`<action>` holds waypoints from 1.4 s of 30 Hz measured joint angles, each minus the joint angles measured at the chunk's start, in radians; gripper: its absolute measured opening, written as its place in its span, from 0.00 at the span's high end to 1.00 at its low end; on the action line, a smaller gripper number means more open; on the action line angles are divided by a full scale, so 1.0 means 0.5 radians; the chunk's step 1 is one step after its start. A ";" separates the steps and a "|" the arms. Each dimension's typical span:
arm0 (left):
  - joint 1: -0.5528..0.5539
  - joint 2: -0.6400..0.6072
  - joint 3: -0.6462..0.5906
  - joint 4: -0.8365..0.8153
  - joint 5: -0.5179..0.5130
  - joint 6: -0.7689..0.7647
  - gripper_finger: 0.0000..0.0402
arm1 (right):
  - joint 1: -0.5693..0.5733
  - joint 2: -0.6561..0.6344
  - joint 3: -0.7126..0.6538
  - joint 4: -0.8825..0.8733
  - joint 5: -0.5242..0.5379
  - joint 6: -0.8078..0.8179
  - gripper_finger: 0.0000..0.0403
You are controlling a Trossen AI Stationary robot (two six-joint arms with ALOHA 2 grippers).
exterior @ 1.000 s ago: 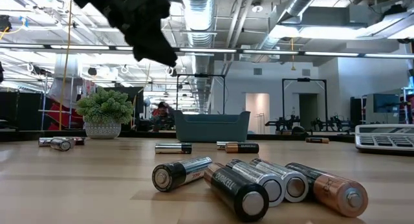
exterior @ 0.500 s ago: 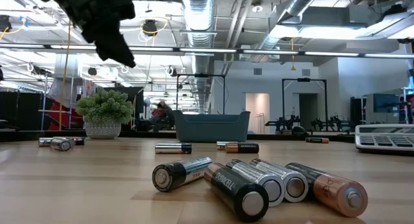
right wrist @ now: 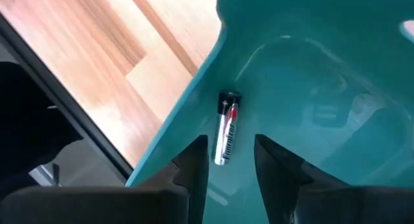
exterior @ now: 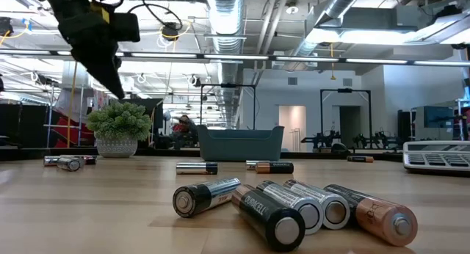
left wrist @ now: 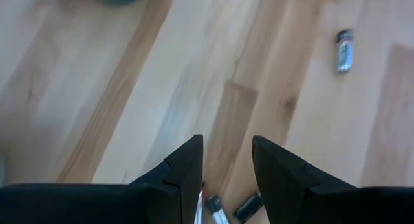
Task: Sort batteries
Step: Put the black battery into the blue bin
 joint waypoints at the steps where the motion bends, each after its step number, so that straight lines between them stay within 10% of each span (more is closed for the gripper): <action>1: 0.021 0.000 0.000 -0.021 -0.004 -0.022 0.68 | -0.004 -0.011 0.000 -0.001 0.000 -0.004 0.65; 42: 0.033 0.632 0.466 -0.234 -0.001 -0.074 0.68 | -0.274 -0.889 0.003 -0.814 0.229 -0.021 0.97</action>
